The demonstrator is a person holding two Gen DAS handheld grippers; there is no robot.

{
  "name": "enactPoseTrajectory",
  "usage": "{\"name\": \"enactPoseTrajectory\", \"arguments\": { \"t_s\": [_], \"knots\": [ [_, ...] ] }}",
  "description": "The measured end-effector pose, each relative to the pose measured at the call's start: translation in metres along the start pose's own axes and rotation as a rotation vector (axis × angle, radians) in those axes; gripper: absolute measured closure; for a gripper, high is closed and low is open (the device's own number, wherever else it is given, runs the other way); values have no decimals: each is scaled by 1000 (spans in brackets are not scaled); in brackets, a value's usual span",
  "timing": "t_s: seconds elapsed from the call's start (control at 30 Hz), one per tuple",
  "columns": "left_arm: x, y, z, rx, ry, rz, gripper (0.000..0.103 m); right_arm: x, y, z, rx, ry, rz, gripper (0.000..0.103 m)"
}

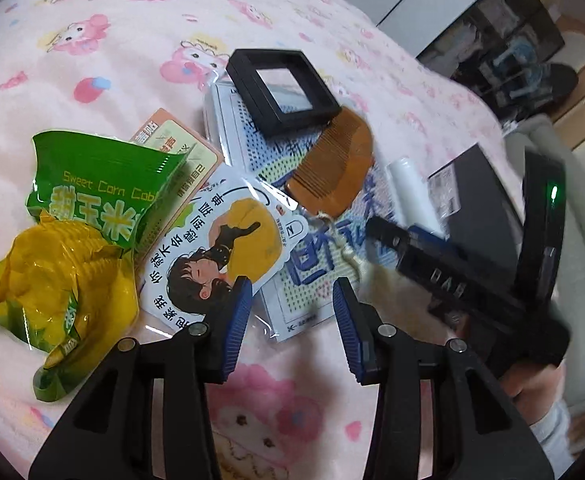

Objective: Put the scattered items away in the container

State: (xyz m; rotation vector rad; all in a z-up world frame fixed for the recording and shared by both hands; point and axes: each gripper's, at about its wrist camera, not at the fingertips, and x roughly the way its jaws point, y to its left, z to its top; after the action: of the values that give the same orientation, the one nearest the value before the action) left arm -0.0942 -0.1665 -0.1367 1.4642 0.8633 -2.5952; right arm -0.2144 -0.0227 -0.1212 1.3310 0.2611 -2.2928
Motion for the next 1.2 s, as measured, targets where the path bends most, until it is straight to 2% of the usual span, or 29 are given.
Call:
{"name": "enactPoseTrajectory", "arguments": {
  "t_s": [0.07, 0.17, 0.23, 0.3, 0.37, 0.5, 0.63, 0.73, 0.77, 0.87, 1.0, 1.2],
  "knots": [
    [3, -1, -1, 8, 12, 30, 61, 5, -2, 4, 2, 17, 24, 37],
    [3, 2, -2, -6, 23, 19, 60, 14, -9, 8, 31, 55, 81, 28],
    [4, 6, -3, -35, 42, -35, 55, 15, -10, 7, 39, 71, 105, 27],
    [3, 11, -5, -52, 60, -74, 54, 14, -9, 5, 26, 74, 110, 27],
    [1, 11, -9, -42, 68, -59, 54, 10, -7, 1, 7, 80, 111, 28],
    [4, 11, -12, -27, 78, 1, 54, 1, 0, -5, -34, 89, 109, 37],
    [13, 17, -1, -72, 68, 20, 53, 7, 2, -7, -51, 89, 109, 35],
    [20, 18, 3, -86, 72, 19, 53, 20, -8, -3, 16, 90, 180, 28],
    [20, 17, 3, -88, 70, 7, 52, 19, -9, -3, 26, 87, 184, 28],
    [14, 20, 2, -111, 54, -40, 51, 1, -5, -6, 24, 56, 149, 45],
    [2, 28, 2, -164, 35, -142, 48, -40, -5, -13, 11, -5, 150, 54],
    [-21, 34, -9, -198, 51, -310, 48, -99, -8, -30, 61, -76, 206, 56]
  ]
}}
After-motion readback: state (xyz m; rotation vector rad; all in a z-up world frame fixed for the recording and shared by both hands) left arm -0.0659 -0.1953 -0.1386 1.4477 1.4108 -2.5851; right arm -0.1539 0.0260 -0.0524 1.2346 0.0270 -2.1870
